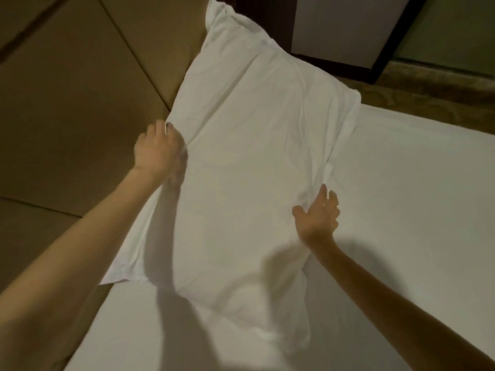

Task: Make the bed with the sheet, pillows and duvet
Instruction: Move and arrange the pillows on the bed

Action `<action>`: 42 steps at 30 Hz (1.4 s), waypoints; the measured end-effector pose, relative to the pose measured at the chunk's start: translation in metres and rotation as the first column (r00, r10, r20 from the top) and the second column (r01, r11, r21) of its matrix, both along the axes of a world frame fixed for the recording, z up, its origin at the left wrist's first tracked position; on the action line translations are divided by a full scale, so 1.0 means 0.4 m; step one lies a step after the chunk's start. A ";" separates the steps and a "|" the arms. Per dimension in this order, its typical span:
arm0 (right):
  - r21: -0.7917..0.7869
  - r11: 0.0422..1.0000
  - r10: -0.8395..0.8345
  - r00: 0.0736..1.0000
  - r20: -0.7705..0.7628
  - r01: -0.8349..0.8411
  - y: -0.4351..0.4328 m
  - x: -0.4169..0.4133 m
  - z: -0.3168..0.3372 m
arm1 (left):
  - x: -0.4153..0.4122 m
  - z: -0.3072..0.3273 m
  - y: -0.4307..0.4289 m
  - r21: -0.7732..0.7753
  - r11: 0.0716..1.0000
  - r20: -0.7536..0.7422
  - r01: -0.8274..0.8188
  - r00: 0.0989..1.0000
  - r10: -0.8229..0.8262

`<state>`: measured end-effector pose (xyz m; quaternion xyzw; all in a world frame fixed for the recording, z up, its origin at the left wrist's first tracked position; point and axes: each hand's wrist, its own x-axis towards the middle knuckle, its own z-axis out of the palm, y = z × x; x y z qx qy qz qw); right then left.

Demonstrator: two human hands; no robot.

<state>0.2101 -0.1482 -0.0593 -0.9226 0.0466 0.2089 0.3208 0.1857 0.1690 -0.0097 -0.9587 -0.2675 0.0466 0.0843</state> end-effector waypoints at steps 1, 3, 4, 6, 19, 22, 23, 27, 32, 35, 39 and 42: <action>0.030 0.999 0.024 0.996 0.084 -0.027 0.020 0.035 0.025 | 0.011 0.003 -0.009 0.036 0.992 0.108 0.122 0.986 -0.125; 0.101 0.988 0.090 0.959 0.268 -0.121 0.070 0.098 0.071 | 0.037 0.003 -0.032 0.043 0.957 0.243 0.286 0.926 -0.288; 0.116 0.977 0.125 0.922 0.366 -0.178 0.098 0.119 0.090 | 0.048 -0.007 -0.042 0.020 0.944 0.266 0.328 0.909 -0.322; 0.091 0.945 0.231 0.836 0.498 -0.315 0.144 0.138 0.088 | 0.044 -0.058 -0.051 -0.051 0.941 0.233 0.334 0.921 -0.314; 0.042 0.993 0.112 0.993 0.029 -0.113 0.012 0.015 -0.120 | -0.181 -0.207 -0.015 -0.280 0.938 0.101 -0.202 0.966 0.238; 0.048 0.937 0.320 0.908 0.269 -0.345 -0.001 -0.070 -0.094 | -0.300 -0.204 -0.062 -0.238 0.948 0.172 -0.210 0.952 0.254; 0.039 0.906 0.403 0.888 0.223 -0.421 -0.009 -0.101 -0.095 | -0.341 -0.202 -0.076 -0.255 0.939 0.166 -0.230 0.946 0.277; -0.088 0.891 0.426 0.886 -0.183 -0.446 -0.081 -0.171 -0.077 | -0.435 -0.168 -0.098 -0.317 0.893 0.042 -0.318 0.936 0.349; -0.135 0.862 0.440 0.853 -0.280 -0.489 -0.147 -0.175 0.068 | -0.439 -0.051 -0.097 -0.379 0.853 -0.114 -0.358 0.933 0.341; -0.095 0.904 0.389 0.895 -0.218 -0.416 -0.161 -0.190 0.163 | -0.435 0.038 -0.134 -0.415 0.856 -0.081 -0.308 0.950 0.303; -0.011 0.938 0.342 0.931 -0.131 -0.346 -0.174 -0.240 0.293 | -0.461 0.140 -0.195 -0.601 0.776 0.037 -0.192 0.963 0.267; 0.164 0.963 0.232 0.969 -0.089 -0.216 -0.198 -0.295 0.384 | -0.491 0.225 -0.264 -0.702 0.706 0.155 -0.090 0.949 0.275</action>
